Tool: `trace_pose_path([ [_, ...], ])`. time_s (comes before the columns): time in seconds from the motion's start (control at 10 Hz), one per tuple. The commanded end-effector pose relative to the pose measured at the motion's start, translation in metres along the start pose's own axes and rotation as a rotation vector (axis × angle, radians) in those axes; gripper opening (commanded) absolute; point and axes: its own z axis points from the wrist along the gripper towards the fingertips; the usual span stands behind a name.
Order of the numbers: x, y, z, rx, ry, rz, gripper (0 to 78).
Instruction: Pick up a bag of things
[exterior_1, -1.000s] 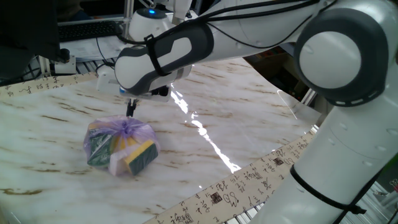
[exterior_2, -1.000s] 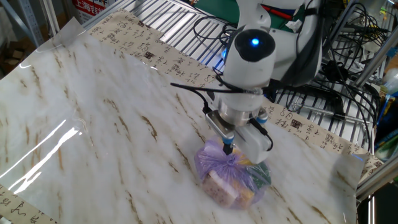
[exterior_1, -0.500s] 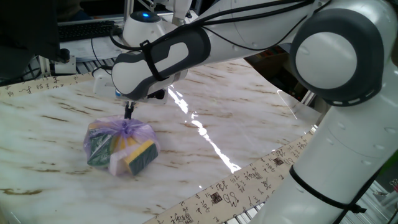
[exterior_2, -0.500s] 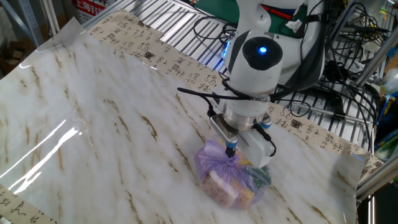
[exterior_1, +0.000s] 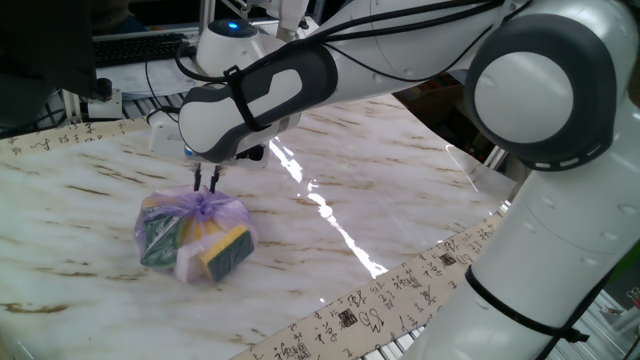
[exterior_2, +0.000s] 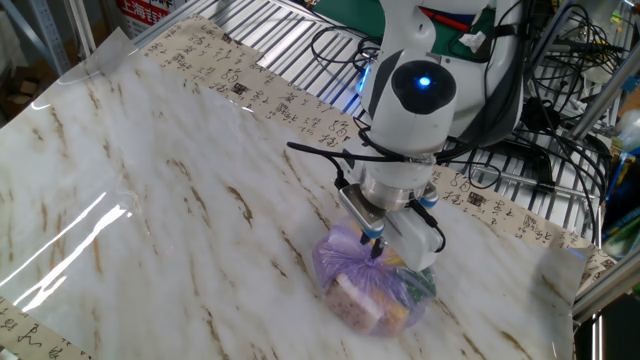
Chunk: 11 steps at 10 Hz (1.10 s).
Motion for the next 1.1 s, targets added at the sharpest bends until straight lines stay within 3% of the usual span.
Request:
trace_pose_path([
  [0.1,0.001,0.003,0.0,-0.004,-0.002,-0.001,77.5],
  [0.9,0.001,0.003,0.0,-0.004,-0.002,-0.001,77.5],
  [1.0,0.009,0.014,0.014,-0.004,-0.013,-0.004,77.5],
  [1.1,0.01,0.014,0.014,0.001,-0.015,-0.006,77.5],
])
